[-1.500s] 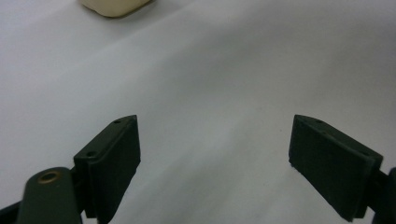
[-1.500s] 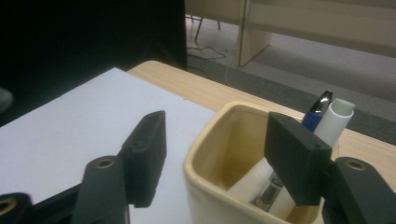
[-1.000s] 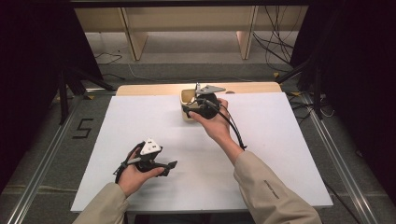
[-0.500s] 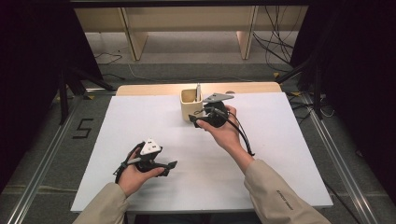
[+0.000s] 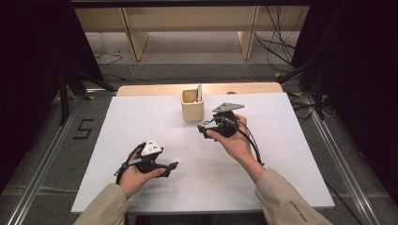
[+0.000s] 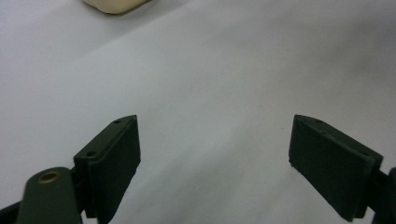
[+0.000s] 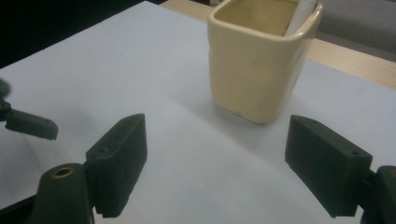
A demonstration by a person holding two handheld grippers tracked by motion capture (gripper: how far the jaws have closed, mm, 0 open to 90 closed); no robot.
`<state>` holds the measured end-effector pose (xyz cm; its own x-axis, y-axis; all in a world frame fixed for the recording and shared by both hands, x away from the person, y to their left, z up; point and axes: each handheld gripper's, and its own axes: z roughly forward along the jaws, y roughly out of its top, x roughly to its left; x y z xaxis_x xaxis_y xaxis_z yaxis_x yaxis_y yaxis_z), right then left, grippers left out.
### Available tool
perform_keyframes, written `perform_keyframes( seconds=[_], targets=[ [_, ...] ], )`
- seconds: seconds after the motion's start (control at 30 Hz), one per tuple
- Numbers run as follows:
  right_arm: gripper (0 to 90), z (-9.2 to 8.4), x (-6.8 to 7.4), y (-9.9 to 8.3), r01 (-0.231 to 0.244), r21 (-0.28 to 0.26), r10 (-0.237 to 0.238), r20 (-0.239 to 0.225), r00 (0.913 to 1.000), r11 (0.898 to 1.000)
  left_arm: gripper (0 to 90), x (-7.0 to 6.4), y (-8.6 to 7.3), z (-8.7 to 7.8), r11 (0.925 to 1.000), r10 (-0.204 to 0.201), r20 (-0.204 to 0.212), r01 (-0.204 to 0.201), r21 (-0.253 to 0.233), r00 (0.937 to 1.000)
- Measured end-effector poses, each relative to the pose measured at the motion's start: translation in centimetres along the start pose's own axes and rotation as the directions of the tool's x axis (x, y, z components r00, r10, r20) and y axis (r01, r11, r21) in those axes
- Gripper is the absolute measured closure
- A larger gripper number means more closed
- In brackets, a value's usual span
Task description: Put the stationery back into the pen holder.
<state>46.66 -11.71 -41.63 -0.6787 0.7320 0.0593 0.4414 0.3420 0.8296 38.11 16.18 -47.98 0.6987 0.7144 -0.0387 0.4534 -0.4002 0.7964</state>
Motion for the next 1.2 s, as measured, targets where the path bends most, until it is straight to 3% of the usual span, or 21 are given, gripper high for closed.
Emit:
perform_keyframes(
  seconds=[0.67,1.2],
  targets=[
    [22.1,-3.6,-1.8,-3.7,-0.019,0.024,0.019,0.007,0.9998,1.000,16.4,0.0,0.0,0.1,1.0000,0.002,-0.004,-0.002,0.002,1.0000],
    [21.8,-5.3,-2.6,-5.7,-0.024,0.042,0.023,0.021,0.9995,0.999,16.4,0.1,-0.1,0.1,1.0000,0.005,-0.004,-0.005,0.005,1.0000]
  ],
)
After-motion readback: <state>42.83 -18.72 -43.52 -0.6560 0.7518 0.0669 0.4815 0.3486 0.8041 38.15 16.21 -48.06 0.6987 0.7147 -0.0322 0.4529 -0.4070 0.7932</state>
